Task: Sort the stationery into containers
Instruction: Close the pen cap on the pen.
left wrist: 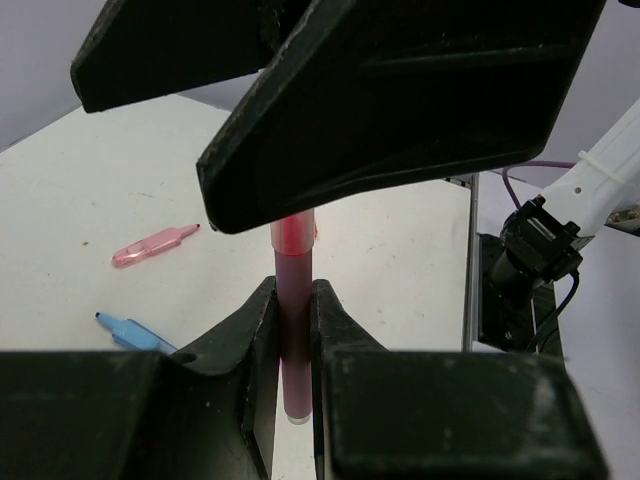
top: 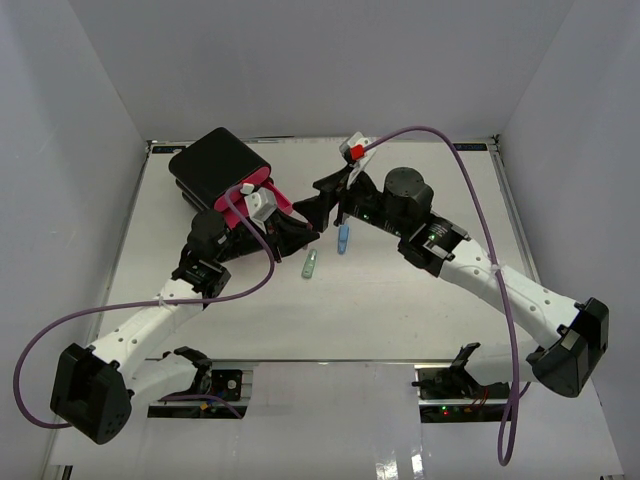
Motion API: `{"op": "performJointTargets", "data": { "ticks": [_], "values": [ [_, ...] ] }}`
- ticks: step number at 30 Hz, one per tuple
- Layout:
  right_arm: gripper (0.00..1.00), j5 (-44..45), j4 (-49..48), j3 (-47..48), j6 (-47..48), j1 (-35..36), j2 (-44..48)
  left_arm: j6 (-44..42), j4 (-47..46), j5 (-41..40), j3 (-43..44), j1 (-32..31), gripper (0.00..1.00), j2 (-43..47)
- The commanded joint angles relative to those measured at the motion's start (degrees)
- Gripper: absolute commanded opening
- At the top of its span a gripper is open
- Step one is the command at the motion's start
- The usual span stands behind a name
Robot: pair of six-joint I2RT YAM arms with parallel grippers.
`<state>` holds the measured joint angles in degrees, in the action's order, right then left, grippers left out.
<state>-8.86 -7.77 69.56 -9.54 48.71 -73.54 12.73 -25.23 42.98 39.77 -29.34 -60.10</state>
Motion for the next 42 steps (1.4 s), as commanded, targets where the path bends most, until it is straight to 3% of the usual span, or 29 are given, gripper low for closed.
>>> {"op": "performJointTargets", "data": {
  "ticks": [1,16,20,25,42],
  "values": [
    [0.75,1.0,-2.4,1.5,-0.1,0.9,0.2,-0.9,0.7,-0.7,2.4,0.1,0.00,1.1],
    [0.37,1.0,-3.0,1.2,-1.0,1.9,-1.1,-0.8,0.7,-0.7,2.3,0.1,0.00,1.1],
    [0.21,1.0,-2.7,1.2,-1.0,2.1,-1.3,-0.8,0.7,-0.8,2.3,0.1,0.00,1.1],
    [0.08,1.3,-0.6,1.2,-1.2,2.4,-1.5,-0.9,0.4,-0.8,2.2,0.1,0.00,1.6],
    [0.08,3.6,11.8,-5.5,-3.3,4.0,-1.0,-0.5,-0.6,-3.3,8.0,0.1,0.00,3.1]
  ]
}}
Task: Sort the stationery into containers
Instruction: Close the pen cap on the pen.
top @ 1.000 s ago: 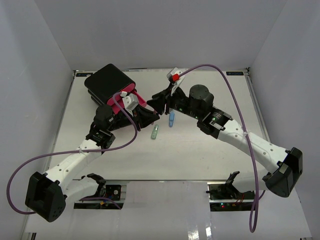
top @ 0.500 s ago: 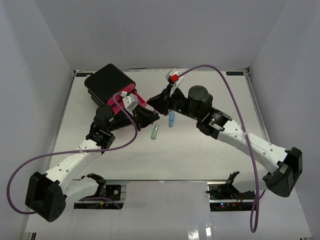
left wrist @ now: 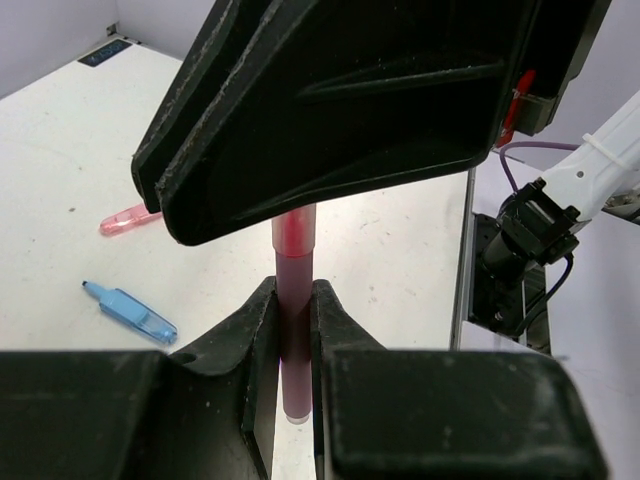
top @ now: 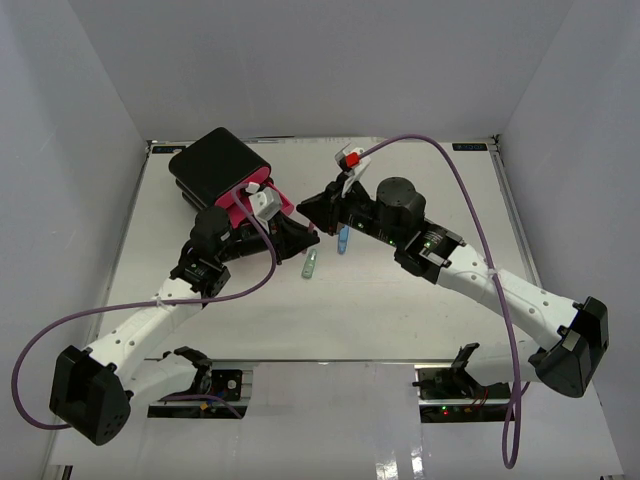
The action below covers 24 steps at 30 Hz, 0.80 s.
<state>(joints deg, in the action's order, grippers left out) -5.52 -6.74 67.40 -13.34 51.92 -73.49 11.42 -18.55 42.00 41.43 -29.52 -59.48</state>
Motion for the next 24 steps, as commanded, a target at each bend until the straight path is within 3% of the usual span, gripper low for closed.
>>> {"op": "performJointTargets", "data": {
  "ticks": [1,7,24],
  "values": [
    [0.08,0.2,11.6,-3.4,0.6,1.0,-1.2,1.0,-7.3,-2.6,7.2,0.3,0.00,2.2],
    [0.08,-1.1,15.8,-4.6,-0.5,1.6,-2.7,1.9,-10.5,-4.5,9.7,0.3,0.00,1.7],
    [0.08,-7.4,27.7,-6.2,-1.2,2.0,-6.9,-5.7,-4.9,-6.8,15.9,0.3,0.00,0.7]
  ]
}}
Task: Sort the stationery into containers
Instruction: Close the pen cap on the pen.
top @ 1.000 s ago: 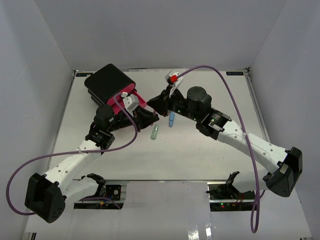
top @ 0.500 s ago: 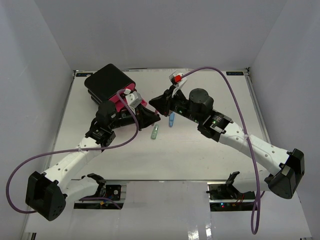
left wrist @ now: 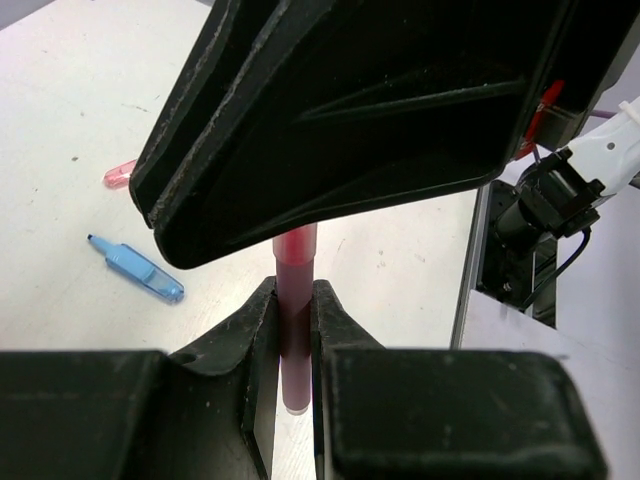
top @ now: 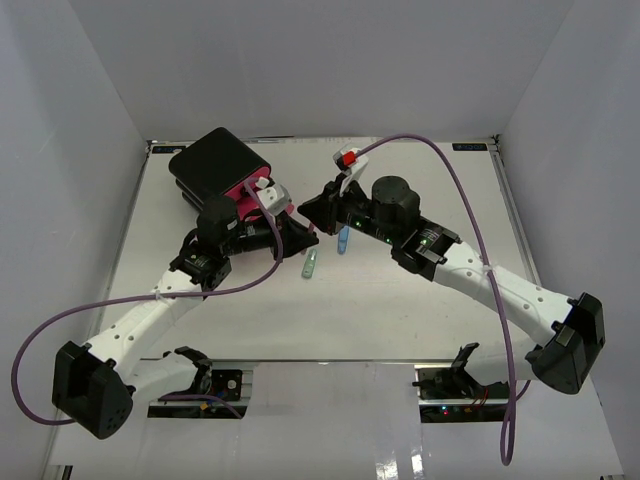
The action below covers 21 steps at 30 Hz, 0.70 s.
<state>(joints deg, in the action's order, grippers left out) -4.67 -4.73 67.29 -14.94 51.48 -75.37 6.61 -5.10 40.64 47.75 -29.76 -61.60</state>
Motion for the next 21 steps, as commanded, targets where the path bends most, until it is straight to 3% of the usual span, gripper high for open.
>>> {"op": "performJointTargets", "data": {
  "ticks": [1,8,21],
  "values": [
    [0.08,-8.8,25.6,-6.5,0.5,2.5,-5.1,-0.8,-18.8,-5.7,9.5,0.5,0.00,2.7],
    [0.08,-9.3,25.0,-9.5,-0.4,3.5,-6.3,0.7,-21.9,-6.5,11.5,0.5,0.00,1.4],
    [0.08,-8.0,26.3,-13.8,-1.1,4.9,-5.7,-4.2,-17.5,-10.5,15.4,0.6,0.00,0.3]
  ]
}}
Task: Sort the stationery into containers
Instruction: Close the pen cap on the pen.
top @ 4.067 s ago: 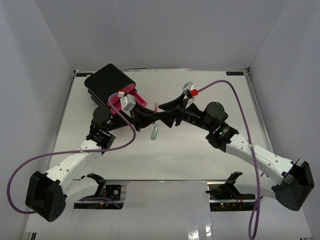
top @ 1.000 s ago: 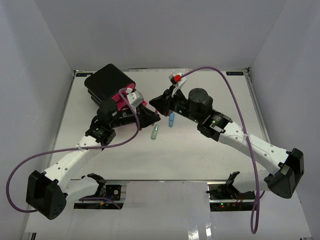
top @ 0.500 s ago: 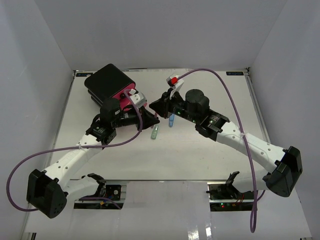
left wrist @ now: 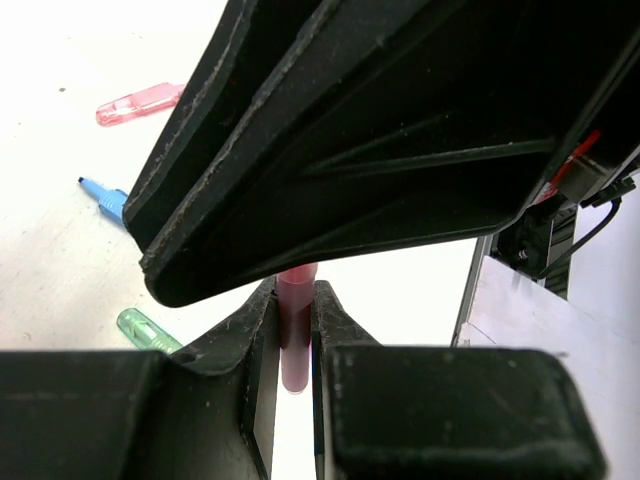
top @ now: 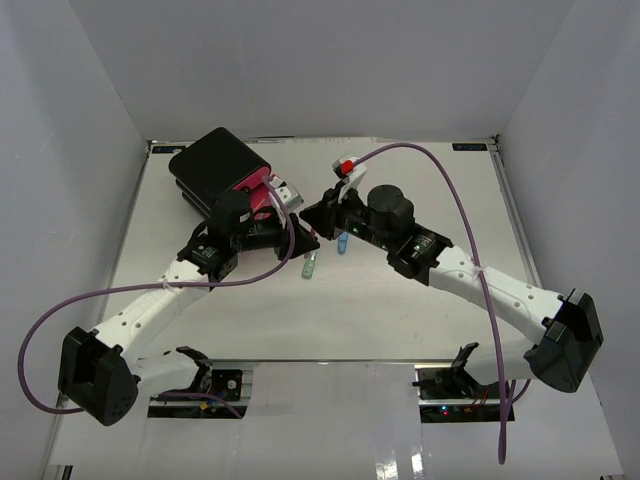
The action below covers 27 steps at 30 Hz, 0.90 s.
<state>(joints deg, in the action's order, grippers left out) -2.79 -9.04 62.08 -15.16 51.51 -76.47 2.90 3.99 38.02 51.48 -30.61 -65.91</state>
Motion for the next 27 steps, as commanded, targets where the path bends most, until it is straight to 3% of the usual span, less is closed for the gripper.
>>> {"op": "performJointTargets", "data": {
  "ticks": [1,9,16,22,27],
  "values": [
    [0.08,-9.5,30.7,-8.9,-0.8,4.8,-4.4,-0.3,-27.1,-8.0,11.5,1.4,0.00,4.7],
    [0.11,-6.4,28.8,-8.2,-2.2,4.7,-1.9,-0.6,-24.9,-1.9,9.3,1.4,0.00,5.0],
    [0.16,2.1,25.2,-2.9,-2.6,4.7,2.6,1.3,-19.6,4.5,0.2,1.0,0.00,6.8],
    [0.18,7.0,17.0,-1.7,-2.6,4.7,4.8,3.9,-18.4,3.1,-8.2,-0.7,0.00,10.3],
    [0.29,10.3,9.9,2.7,0.3,4.7,5.2,5.3,-16.6,2.3,-10.0,-1.0,0.00,9.7]
  ]
}}
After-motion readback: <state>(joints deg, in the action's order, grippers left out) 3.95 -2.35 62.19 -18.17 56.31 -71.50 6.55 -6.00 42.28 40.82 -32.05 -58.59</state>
